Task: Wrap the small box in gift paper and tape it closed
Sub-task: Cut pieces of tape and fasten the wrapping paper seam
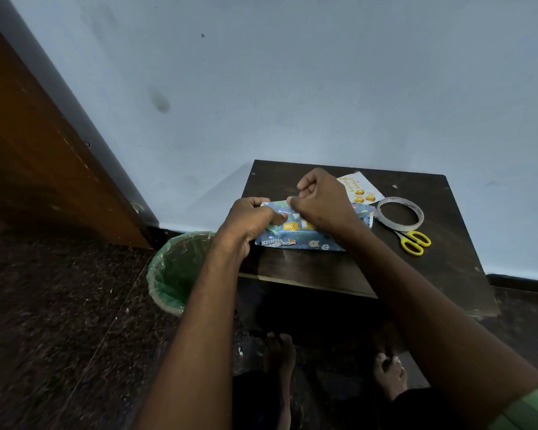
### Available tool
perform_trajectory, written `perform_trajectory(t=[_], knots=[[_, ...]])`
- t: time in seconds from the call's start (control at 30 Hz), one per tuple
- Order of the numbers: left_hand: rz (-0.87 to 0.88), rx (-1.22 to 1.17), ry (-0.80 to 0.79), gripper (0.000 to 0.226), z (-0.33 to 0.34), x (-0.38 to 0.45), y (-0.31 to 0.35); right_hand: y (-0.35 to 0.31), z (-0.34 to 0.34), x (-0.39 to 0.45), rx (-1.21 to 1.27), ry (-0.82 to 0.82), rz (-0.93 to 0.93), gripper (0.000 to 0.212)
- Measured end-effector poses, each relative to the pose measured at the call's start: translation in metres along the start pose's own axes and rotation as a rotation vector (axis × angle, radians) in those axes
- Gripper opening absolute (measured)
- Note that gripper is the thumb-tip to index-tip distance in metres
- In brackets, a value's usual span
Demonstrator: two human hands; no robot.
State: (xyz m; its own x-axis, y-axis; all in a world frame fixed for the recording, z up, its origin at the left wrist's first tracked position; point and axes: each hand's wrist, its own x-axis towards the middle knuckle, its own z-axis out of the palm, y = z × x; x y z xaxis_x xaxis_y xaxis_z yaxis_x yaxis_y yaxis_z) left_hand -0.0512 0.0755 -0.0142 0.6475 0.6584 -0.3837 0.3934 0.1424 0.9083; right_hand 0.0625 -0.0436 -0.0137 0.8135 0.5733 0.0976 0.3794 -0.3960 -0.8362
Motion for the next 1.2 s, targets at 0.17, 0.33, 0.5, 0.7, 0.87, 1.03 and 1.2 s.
perform_trajectory(t=[0.17, 0.33, 0.5, 0.7, 0.87, 1.03, 1.2], knots=[[0.024, 0.011, 0.067, 0.026, 0.000, 0.006, -0.004, -0.002, -0.011, 0.004, -0.002, -0.200, 0.026, 0.051], [0.061, 0.002, 0.086, 0.032, 0.001, 0.011, -0.006, 0.000, -0.013, 0.005, 0.147, -0.228, 0.062, 0.044], [0.079, 0.006, 0.096, 0.025, 0.002, 0.010, -0.005, 0.001, 0.001, 0.000, 0.017, -0.024, 0.031, 0.032], [0.075, 0.045, 0.046, 0.047, 0.000, 0.007, -0.006, -0.003, -0.004, -0.006, 0.112, -0.013, 0.021, 0.009], [0.090, 0.098, 0.090, 0.051, 0.005, 0.006, -0.007, -0.002, -0.015, -0.011, 0.200, -0.071, 0.020, 0.014], [0.088, 0.123, 0.123, 0.050, 0.008, 0.004, -0.006, 0.001, -0.022, -0.014, 0.094, -0.079, -0.032, 0.021], [0.085, 0.127, 0.131, 0.048, 0.010, 0.005, -0.007, -0.001, -0.037, -0.020, -0.006, -0.088, -0.083, 0.026]])
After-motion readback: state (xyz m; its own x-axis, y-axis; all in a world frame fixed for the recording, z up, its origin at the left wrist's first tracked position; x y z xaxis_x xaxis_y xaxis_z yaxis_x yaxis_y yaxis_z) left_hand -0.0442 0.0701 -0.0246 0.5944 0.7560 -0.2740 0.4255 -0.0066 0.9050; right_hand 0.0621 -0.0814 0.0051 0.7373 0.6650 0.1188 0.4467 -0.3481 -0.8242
